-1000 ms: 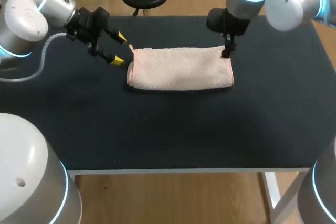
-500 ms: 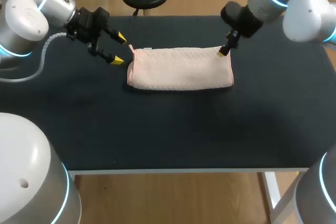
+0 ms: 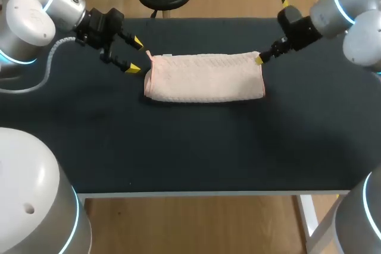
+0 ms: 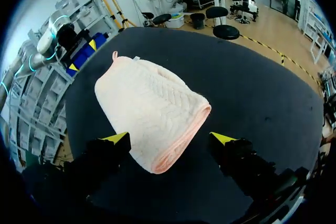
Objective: Fold the towel
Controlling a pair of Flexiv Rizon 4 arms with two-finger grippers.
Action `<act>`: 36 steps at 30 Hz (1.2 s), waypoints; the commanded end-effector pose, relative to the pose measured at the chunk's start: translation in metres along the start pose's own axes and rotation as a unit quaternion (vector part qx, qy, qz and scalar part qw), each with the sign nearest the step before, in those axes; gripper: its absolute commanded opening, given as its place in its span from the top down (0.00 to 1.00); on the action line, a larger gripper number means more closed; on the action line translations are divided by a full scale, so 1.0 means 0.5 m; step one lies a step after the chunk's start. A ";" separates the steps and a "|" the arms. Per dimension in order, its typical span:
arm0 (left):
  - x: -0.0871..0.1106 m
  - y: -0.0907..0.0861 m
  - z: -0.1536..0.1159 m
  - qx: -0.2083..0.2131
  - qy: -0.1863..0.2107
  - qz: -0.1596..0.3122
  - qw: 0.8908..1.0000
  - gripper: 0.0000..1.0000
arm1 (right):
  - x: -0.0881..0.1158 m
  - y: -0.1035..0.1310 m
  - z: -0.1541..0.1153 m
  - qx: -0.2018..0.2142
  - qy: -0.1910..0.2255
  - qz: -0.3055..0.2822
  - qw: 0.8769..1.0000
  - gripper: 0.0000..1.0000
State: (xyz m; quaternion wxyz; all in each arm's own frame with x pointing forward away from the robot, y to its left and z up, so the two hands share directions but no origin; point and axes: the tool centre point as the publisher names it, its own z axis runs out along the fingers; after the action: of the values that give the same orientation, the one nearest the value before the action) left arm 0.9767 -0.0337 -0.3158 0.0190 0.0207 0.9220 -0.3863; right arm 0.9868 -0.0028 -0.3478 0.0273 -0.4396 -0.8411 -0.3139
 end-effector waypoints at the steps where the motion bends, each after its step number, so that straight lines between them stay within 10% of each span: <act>1: 0.001 0.001 0.000 0.000 -0.001 0.001 1.000 0.00 | -0.021 -0.020 0.038 -0.027 0.074 0.216 0.973 0.00; 18: 0.001 0.001 0.000 0.000 -0.001 0.001 1.000 0.00 | -0.040 -0.036 0.108 -0.001 0.156 0.297 0.942 0.00; 36: 0.001 0.001 0.000 0.000 -0.001 0.001 1.000 0.00 | -0.013 -0.017 0.152 0.000 0.168 0.297 0.940 0.00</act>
State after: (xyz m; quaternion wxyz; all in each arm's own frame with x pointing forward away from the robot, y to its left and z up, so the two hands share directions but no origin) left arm 0.9764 -0.0336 -0.3154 0.0189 0.0207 0.9222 -0.3857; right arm 0.9992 0.0270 -0.4110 0.2594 -0.6111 -0.6547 -0.3613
